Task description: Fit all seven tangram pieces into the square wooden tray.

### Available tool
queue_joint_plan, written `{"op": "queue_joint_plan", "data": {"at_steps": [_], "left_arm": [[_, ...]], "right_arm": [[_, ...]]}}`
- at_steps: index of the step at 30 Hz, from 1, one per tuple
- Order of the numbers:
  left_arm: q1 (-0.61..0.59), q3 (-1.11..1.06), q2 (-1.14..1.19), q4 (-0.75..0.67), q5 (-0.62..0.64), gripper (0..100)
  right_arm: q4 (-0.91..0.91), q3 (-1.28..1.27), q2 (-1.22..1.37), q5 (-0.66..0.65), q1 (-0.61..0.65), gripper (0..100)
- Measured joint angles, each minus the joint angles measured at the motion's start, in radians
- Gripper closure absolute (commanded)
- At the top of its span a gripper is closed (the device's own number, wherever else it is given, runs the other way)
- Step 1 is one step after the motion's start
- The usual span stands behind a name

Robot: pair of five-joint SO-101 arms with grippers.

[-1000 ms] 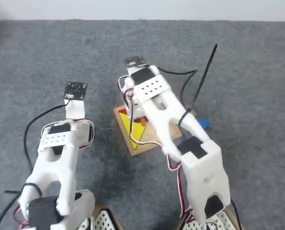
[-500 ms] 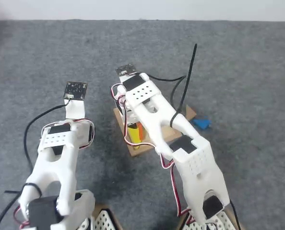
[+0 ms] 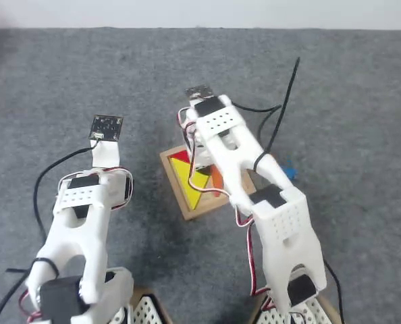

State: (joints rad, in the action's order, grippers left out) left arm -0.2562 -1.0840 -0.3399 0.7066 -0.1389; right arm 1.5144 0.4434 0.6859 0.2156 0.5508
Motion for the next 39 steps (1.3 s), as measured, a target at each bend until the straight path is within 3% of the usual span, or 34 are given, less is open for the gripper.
{"op": "queue_joint_plan", "data": {"at_steps": [23, 29, 39], "left_arm": [[0.000, 0.000, 0.000, 0.000, 0.000, 88], [0.000, 0.000, 0.000, 0.000, 0.000, 88], [0.000, 0.000, 0.000, 0.000, 0.000, 88]], "right_arm": [[0.064, -0.086, -0.086, -0.098, -0.068, 83.7], [0.008, -0.184, -0.089, -0.172, -0.064, 83.7], [-0.038, -0.129, -0.060, -0.198, -0.109, 83.7]]}}
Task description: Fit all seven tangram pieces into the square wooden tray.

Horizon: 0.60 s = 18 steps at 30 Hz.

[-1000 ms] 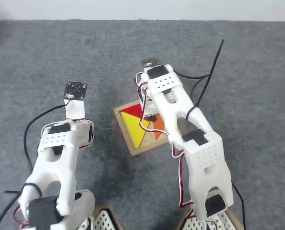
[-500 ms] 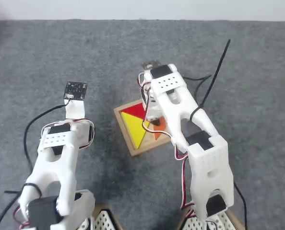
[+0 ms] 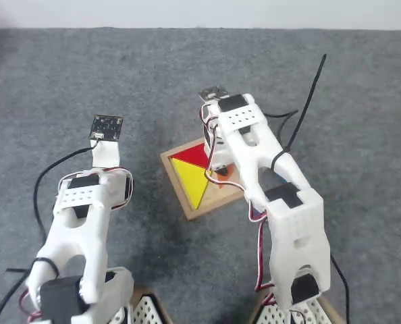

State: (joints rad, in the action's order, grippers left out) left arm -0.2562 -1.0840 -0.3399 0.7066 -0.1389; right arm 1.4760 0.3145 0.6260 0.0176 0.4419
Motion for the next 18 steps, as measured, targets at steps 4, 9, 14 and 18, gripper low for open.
{"op": "queue_joint_plan", "data": {"at_steps": [4, 9, 14, 18], "left_arm": [[0.000, 0.000, 0.000, 0.000, 0.000, 88], [0.000, 0.000, 0.000, 0.000, 0.000, 88], [0.000, 0.000, 0.000, 0.000, 0.000, 88], [0.000, 0.000, 0.000, 0.000, 0.000, 88]], "right_arm": [[0.006, 0.126, 0.084, 0.000, -0.002, 83.6], [0.109, 0.351, 0.204, -0.002, -0.003, 83.6], [0.206, 0.601, 0.288, -0.008, -0.031, 83.6], [0.270, 0.730, 0.367, -0.058, -0.037, 83.6]]}}
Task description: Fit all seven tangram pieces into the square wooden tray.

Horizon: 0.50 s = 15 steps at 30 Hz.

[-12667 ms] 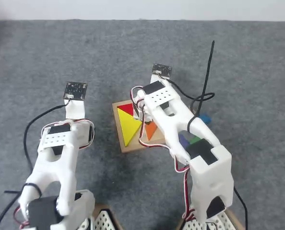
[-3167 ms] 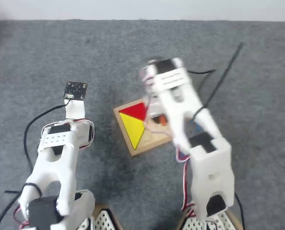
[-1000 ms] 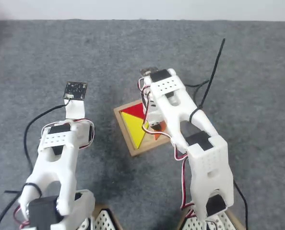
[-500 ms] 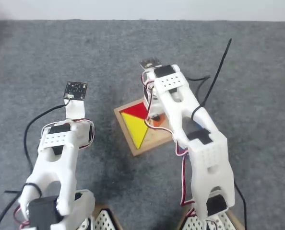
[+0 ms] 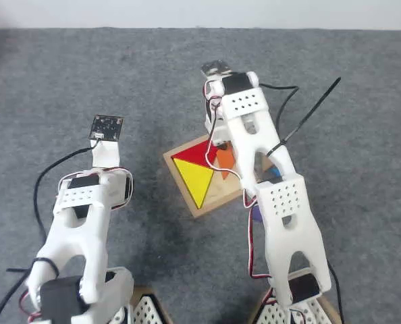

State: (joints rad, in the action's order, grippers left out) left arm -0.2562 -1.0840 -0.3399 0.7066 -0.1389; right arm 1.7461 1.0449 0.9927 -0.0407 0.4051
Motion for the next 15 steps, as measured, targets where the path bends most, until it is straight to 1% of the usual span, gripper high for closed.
{"op": "queue_joint_plan", "data": {"at_steps": [6, 9, 15], "left_arm": [[0.000, 0.000, 0.000, 0.000, 0.000, 88], [0.000, 0.000, 0.000, 0.000, 0.000, 88], [0.000, 0.000, 0.000, 0.000, 0.000, 88]], "right_arm": [[0.009, 0.031, 0.035, -0.005, -0.017, 83.6], [0.009, 0.021, 0.032, -0.006, 0.005, 83.6], [0.009, -0.147, -0.087, -0.009, 0.046, 83.6]]}}
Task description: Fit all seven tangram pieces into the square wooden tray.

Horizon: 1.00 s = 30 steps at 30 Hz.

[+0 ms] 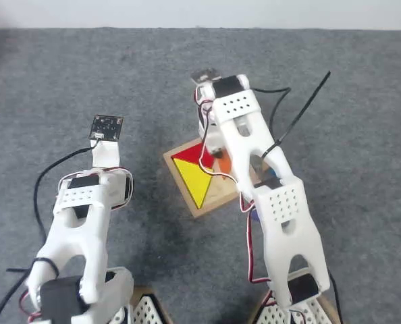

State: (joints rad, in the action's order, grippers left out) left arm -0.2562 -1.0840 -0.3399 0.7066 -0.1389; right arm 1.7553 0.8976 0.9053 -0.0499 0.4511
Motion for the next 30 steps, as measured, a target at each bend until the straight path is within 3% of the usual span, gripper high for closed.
{"op": "queue_joint_plan", "data": {"at_steps": [8, 30], "left_arm": [[0.000, 0.000, 0.000, 0.000, 0.000, 88], [0.000, 0.000, 0.000, 0.000, 0.000, 88]], "right_arm": [[-0.017, -0.155, -0.021, -0.058, -0.032, 83.6], [-0.130, -0.044, 0.021, -0.068, -0.087, 83.4]]}}
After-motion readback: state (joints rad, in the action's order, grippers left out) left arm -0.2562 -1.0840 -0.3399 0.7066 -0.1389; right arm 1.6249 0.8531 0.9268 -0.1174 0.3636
